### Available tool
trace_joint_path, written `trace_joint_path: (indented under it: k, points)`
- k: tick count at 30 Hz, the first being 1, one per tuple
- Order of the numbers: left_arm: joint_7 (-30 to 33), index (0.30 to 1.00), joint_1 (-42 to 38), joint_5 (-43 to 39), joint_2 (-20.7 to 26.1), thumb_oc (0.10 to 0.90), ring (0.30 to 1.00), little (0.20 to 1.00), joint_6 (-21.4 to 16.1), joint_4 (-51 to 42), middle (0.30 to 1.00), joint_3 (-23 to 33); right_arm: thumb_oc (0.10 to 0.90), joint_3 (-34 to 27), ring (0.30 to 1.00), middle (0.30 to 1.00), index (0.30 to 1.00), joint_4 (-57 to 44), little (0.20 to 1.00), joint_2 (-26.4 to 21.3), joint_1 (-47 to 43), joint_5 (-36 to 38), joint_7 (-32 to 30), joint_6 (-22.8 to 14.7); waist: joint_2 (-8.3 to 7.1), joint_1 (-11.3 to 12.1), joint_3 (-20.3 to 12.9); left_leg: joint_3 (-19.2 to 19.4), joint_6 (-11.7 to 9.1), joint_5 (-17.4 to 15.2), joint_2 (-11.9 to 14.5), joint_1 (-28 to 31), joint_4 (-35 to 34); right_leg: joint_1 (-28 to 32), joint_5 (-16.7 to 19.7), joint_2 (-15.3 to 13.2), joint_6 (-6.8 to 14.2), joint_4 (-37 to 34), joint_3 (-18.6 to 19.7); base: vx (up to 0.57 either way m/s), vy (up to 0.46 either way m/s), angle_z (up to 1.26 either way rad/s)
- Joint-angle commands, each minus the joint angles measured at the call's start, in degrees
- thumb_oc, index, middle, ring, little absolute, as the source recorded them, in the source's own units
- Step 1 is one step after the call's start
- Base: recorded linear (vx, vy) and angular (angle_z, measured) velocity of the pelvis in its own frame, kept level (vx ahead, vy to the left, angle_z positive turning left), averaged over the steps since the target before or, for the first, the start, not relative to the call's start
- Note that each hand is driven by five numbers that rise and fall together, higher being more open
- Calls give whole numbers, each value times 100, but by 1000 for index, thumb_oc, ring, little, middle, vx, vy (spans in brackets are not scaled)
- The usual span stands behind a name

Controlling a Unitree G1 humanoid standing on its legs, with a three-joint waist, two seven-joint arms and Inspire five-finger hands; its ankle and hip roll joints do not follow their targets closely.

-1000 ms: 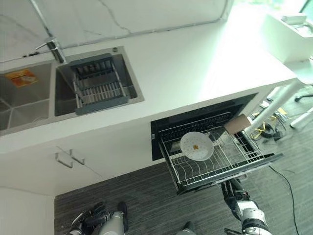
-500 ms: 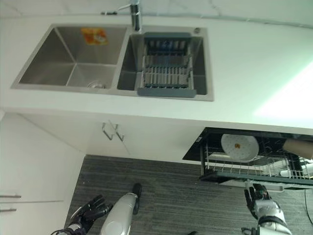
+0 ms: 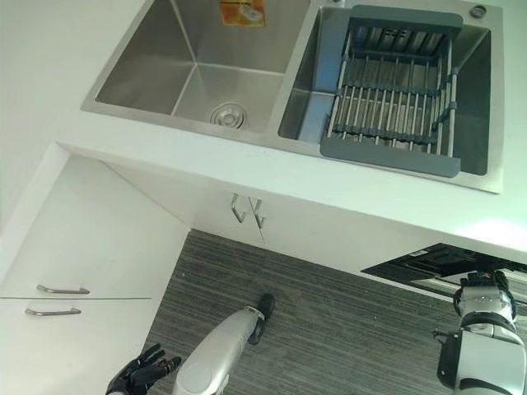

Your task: Place the dishes in the dishwasher.

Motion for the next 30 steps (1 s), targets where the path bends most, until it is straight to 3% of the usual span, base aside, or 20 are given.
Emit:
trace_joint_path:
  k: [1,6,7,8,9,13,17,21,24,26,30]
  points:
    - [72,900,33,-194,100,800,900,900,-230,-271,900,-231,400,516,300,300,300,-1121,300,-552,-1253,-515,1113,-378,106,441,-430,77,-887,-356,693,665,-699,-509,-95,235,474,107,234,-2,-82,-3]
    - [-130,900,151,-144,318,800,900,900,-303,-532,900,-198,400,280,300,300,300,-1187,300,-537,-819,-342,1620,-312,-2,390,-398,100,-947,-358,920,689,-699,-592,-66,330,474,107,209,-66,-122,-4]
    - [-148,900,162,-147,352,800,900,900,-297,-556,900,-191,463,246,394,394,394,-1187,394,-518,-762,-333,1706,-302,-16,392,-401,114,-955,-366,946,700,-699,-600,-70,345,474,107,220,-88,-100,-13]
    - [-206,900,162,-127,394,800,900,900,-288,-595,900,-153,648,219,672,672,672,-1210,672,-459,-650,-290,1897,-279,-39,360,-397,139,-971,-372,997,719,-699,-620,-94,373,474,107,235,-114,-99,-17]
    - [-253,900,169,-132,453,800,900,900,-282,-646,900,-128,800,174,900,900,900,-1239,900,-339,-472,-261,2147,-287,-68,316,-399,178,-992,-387,1064,751,-699,-658,-116,404,474,107,266,-135,-111,-24]
    - [-321,900,125,-86,629,800,900,900,-138,-861,900,-48,800,152,900,900,900,-1486,900,264,193,-579,3012,-501,-202,114,-381,358,-983,-305,1260,835,-699,-840,-66,509,449,107,310,-167,-92,-33]
    - [-224,900,72,-99,780,800,900,900,125,-1237,900,-8,800,412,900,900,900,-1905,900,978,931,-891,3647,-582,-411,-177,-363,580,-1042,-363,1599,1024,-699,-979,-303,748,425,107,590,-156,-138,-48]
    - [-169,900,-14,-224,840,800,900,900,232,-1412,900,48,800,746,900,900,900,-2298,900,1547,1393,-1085,3817,-622,-529,-479,-377,828,-1106,-392,1922,1207,-699,-1074,-533,981,387,107,847,-137,-104,-75]
    - [-180,900,-10,-166,784,800,900,900,267,-1461,900,82,800,761,900,900,900,-2403,900,1802,1756,-1191,3972,-615,-553,-716,-440,1001,-1149,-391,2109,1404,-699,-1099,-649,1105,365,107,1020,-67,-13,-69]
    - [-186,900,-8,-55,634,800,900,900,326,-1378,900,33,800,881,900,900,900,-2502,900,2062,2144,-1538,4012,-608,-525,-1031,-571,1207,-1201,-362,2280,1627,-699,-1130,-812,1237,342,107,1236,-34,78,-65]
    - [-268,900,-115,167,417,800,900,900,188,-943,900,67,800,1011,900,900,900,-2307,900,2180,2461,-2203,4133,-659,-502,-1353,-740,1405,-1268,-347,2413,1826,-699,-1155,-956,1371,242,107,1500,11,70,-54]
